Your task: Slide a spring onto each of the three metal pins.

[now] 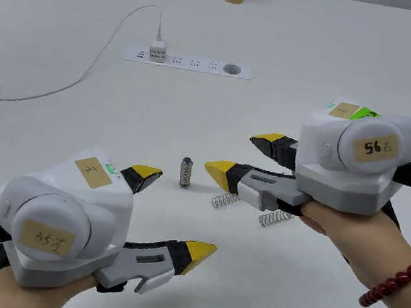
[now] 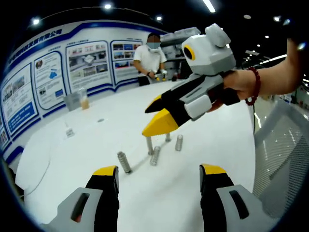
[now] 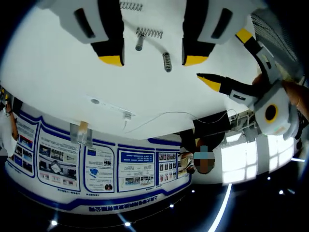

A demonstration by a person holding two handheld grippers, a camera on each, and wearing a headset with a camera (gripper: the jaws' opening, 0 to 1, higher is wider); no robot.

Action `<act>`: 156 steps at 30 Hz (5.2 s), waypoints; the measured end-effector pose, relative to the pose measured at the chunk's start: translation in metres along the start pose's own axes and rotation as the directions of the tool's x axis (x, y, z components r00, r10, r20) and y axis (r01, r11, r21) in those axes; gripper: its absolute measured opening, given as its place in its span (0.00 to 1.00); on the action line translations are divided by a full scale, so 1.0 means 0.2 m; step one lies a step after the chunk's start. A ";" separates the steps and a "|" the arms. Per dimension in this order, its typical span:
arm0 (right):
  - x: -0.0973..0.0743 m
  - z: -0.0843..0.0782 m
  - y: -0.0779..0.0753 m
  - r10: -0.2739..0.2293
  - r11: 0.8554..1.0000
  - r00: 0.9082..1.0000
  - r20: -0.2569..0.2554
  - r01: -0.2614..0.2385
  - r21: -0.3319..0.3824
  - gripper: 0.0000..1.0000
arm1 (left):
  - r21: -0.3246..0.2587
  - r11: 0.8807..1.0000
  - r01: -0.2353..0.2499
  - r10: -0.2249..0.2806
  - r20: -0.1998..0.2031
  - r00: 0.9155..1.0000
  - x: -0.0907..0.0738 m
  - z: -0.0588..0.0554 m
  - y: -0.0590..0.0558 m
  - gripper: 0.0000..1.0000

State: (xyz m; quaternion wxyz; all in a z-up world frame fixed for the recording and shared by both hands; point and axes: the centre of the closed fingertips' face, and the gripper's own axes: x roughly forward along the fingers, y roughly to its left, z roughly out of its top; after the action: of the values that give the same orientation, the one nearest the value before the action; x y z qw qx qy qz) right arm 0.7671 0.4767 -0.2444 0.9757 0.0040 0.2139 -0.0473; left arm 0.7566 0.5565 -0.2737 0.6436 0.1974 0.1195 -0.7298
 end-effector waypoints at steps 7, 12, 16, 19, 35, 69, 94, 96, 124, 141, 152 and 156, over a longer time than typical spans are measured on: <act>-0.10 -0.06 -0.04 -0.003 1.000 1.000 -0.008 0.003 0.025 0.52 | 0.048 0.999 0.010 -0.009 -0.026 1.000 0.04 -0.01 0.00 0.66; -0.16 -0.11 -0.07 -0.013 0.999 1.000 -0.025 0.014 0.040 0.54 | 0.070 0.997 0.021 -0.018 -0.042 0.999 0.08 -0.02 -0.01 0.63; -0.21 -0.14 -0.09 -0.020 0.998 1.000 -0.020 0.021 0.052 0.55 | 0.075 0.997 0.029 -0.025 -0.051 0.998 0.11 -0.03 -0.01 0.59; -0.24 -0.15 -0.10 -0.023 0.998 1.000 -0.017 0.024 0.052 0.55 | 0.085 0.996 0.031 -0.027 -0.057 0.998 0.14 -0.04 -0.01 0.57; -0.36 -0.23 -0.11 -0.012 0.995 1.000 -0.013 0.013 0.098 0.55 | 0.000 0.999 0.036 -0.036 -0.053 0.998 0.26 -0.05 0.04 0.39; -0.41 -0.32 -0.14 -0.043 0.983 0.999 0.001 0.042 0.179 0.53 | 0.036 0.995 0.089 -0.084 -0.120 0.989 0.49 -0.16 0.06 0.15; -0.43 -0.31 -0.16 -0.070 0.970 0.998 0.000 0.068 0.232 0.51 | 0.057 0.990 0.131 -0.125 -0.088 0.988 0.41 -0.11 -0.02 0.10; -0.43 -0.29 -0.15 -0.068 0.969 0.998 0.003 0.065 0.238 0.51 | 0.053 0.990 0.130 -0.126 -0.071 0.989 0.38 -0.09 -0.02 0.10; -0.34 -0.08 0.01 0.093 0.889 0.988 0.126 -0.140 0.437 0.33 | 0.090 0.982 0.163 -0.177 0.175 0.968 0.11 0.19 -0.14 0.10; -0.32 0.00 0.11 0.182 0.789 0.962 0.203 -0.266 0.554 0.26 | 0.135 0.974 0.181 -0.213 0.280 0.936 0.04 0.30 -0.19 0.10; -0.33 0.02 0.14 0.212 0.722 0.944 0.252 -0.325 0.610 0.16 | 0.137 0.973 0.184 -0.217 0.296 0.930 0.02 0.33 -0.21 0.10; -0.33 0.03 0.15 0.224 0.719 0.940 0.258 -0.338 0.607 0.14 | 0.125 0.973 0.192 -0.220 0.281 0.934 0.02 0.32 -0.21 0.10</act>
State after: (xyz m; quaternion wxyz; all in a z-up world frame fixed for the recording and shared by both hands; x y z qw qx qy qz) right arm 0.7127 0.5126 -0.2123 0.9245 0.3666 0.0996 0.0312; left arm 0.7056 0.5319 -0.2209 0.5639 0.1038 0.0078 -0.8192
